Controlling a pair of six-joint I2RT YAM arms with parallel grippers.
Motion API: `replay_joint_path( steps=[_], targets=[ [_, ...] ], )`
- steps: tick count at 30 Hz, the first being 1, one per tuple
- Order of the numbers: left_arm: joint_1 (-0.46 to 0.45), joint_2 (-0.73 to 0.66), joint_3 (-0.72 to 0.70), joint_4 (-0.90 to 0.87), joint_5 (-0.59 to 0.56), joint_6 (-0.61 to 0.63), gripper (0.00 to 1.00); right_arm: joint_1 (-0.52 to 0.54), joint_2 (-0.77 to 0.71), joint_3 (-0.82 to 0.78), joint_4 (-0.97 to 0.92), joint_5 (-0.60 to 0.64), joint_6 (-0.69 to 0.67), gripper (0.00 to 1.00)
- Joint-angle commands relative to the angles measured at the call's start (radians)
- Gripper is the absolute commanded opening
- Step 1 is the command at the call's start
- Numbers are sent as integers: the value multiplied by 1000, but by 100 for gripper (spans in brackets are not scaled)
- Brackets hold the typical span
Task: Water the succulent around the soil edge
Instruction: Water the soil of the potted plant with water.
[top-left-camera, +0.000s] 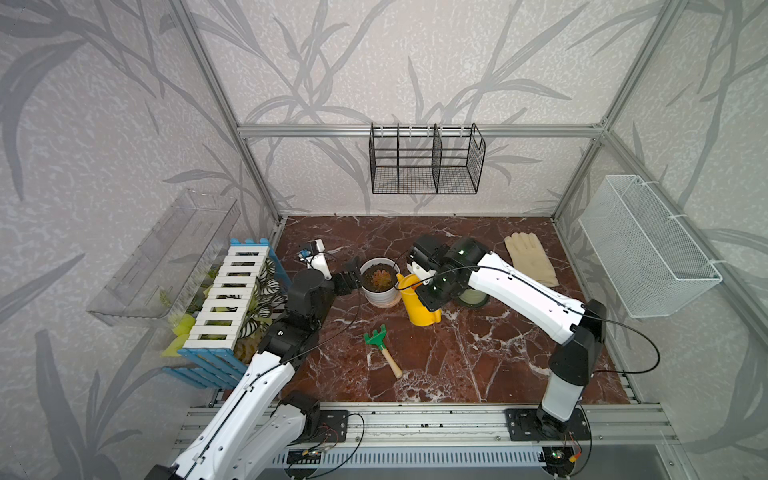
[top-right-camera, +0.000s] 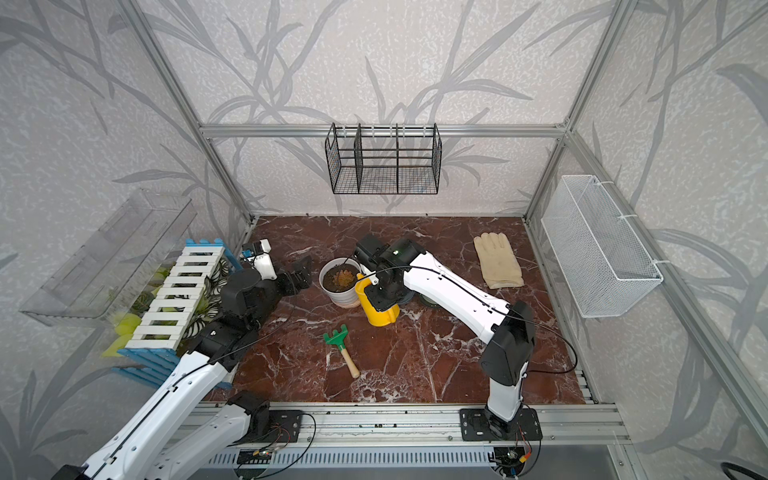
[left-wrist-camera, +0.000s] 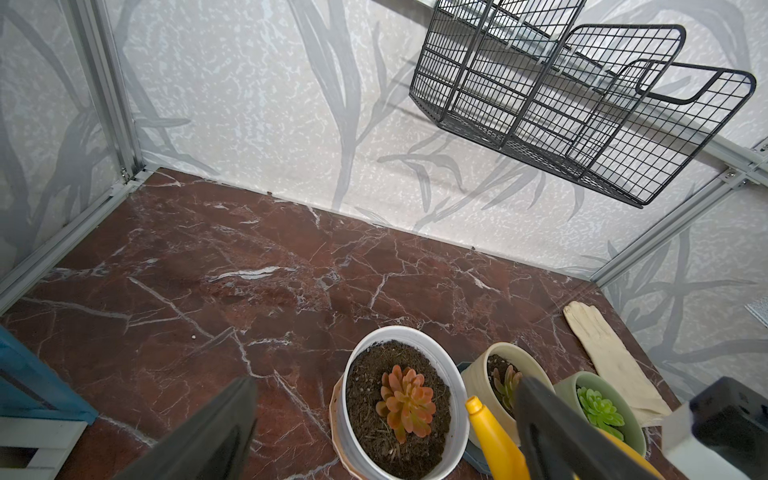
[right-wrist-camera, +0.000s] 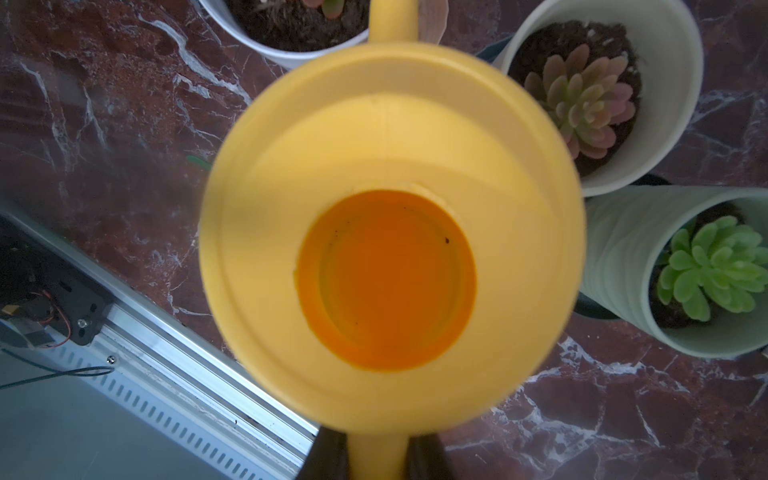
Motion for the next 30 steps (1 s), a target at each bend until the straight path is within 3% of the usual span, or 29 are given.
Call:
replay_joint_path(
  steps=[1, 11, 15, 30],
  targets=[
    [7, 6, 21, 5, 14, 10, 100, 14, -66, -37, 52, -48, -14, 0],
    [7, 22, 21, 3, 11, 10, 100, 86, -84, -65, 118, -74, -19, 0],
    [7, 22, 22, 0, 5, 10, 100, 84, -87, -71, 108, -17, -6, 0],
    [8, 18, 23, -3, 3, 13, 100, -15, -134, -113, 86, 44, 17, 0]
  ],
)
